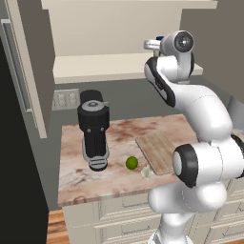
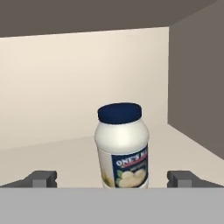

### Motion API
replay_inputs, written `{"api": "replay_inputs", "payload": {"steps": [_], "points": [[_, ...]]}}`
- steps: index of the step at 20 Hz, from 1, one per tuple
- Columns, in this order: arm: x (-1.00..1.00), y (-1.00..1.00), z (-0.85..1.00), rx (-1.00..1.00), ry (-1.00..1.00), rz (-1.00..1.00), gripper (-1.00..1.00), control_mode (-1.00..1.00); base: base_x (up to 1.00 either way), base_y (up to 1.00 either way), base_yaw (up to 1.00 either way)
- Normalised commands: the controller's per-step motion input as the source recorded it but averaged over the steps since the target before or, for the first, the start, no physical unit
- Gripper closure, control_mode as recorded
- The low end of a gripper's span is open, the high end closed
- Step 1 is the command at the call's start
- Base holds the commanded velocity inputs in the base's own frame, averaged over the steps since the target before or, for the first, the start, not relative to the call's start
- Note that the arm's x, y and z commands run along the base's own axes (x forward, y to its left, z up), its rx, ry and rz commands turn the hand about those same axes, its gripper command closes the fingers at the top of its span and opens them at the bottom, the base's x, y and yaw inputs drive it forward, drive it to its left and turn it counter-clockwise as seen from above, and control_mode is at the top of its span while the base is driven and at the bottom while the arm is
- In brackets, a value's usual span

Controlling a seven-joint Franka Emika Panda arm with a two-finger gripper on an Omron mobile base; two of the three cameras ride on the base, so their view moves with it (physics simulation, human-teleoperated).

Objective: Open the cabinet. Place the bowl and condiment on the counter. Then place the lime and garlic on the cutting board.

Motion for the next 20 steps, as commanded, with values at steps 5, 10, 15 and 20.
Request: {"api": "replay_inputs", "payload": {"steps": [5,10,15,20], "points": [[0.14,-0.07,0.0,0.0,0.0,0.0,-1.0,-1.0,0.0,0.0,0.0],[0.16,-0.1,0.0,0.0,0.0,0.0,-1.0,-1.0,0.0,0.0,0.0],[0.18,-0.05,0.0,0.0,0.0,0.0,-1.0,-1.0,0.0,0.0,0.0],[0.18,-0.01,0.0,0.0,0.0,0.0,-1.0,-1.0,0.0,0.0,0.0]]}}
